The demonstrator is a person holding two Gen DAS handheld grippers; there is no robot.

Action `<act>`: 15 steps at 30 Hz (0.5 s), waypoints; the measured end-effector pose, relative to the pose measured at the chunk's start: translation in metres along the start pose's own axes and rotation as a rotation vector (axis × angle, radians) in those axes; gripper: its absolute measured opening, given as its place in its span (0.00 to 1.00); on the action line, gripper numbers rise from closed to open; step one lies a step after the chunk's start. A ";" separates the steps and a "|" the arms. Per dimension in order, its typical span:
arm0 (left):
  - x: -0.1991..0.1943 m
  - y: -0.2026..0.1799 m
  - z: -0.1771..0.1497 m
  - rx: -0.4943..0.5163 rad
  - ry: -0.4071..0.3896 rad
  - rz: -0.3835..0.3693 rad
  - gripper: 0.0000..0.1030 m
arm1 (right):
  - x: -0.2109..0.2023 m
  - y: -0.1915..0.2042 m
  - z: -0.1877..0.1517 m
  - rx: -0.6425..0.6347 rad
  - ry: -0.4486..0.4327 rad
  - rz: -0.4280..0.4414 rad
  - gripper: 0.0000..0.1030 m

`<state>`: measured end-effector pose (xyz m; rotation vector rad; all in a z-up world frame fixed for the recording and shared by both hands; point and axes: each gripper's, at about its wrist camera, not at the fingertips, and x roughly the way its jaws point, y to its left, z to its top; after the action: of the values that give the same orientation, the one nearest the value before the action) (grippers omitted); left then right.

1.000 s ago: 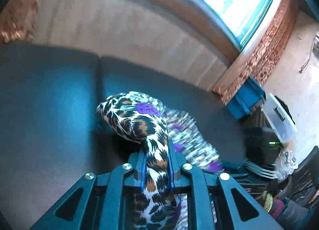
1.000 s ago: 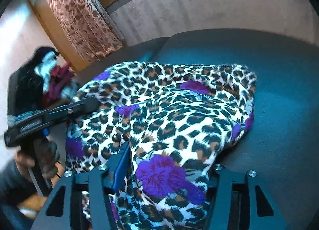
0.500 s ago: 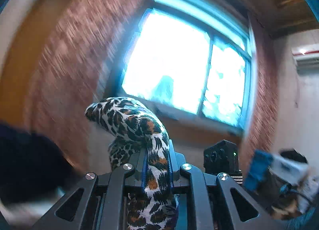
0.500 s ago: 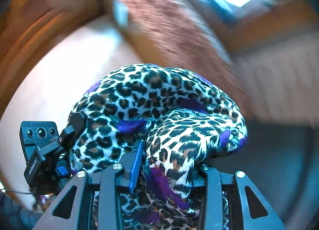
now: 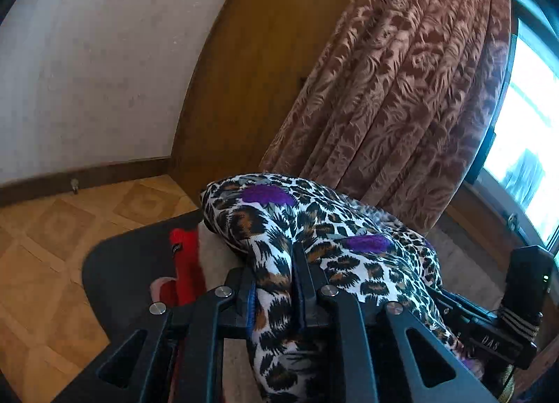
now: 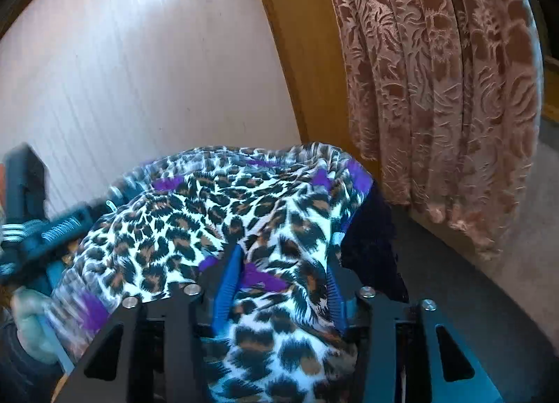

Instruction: Fold clothes

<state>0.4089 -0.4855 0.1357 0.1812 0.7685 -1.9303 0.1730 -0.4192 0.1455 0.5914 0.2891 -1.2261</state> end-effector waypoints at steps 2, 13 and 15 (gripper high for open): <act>-0.005 0.003 0.005 -0.034 -0.016 -0.030 0.20 | 0.000 -0.004 -0.003 0.027 -0.033 0.029 0.50; -0.036 -0.012 0.008 -0.048 -0.074 0.052 0.54 | -0.033 0.002 0.005 0.018 -0.121 -0.014 0.84; -0.040 -0.018 0.009 -0.030 -0.097 0.098 0.57 | -0.031 -0.001 0.009 0.008 -0.128 -0.033 0.85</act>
<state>0.4149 -0.4556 0.1682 0.1045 0.7113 -1.8203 0.1613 -0.3997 0.1684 0.5143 0.1874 -1.2917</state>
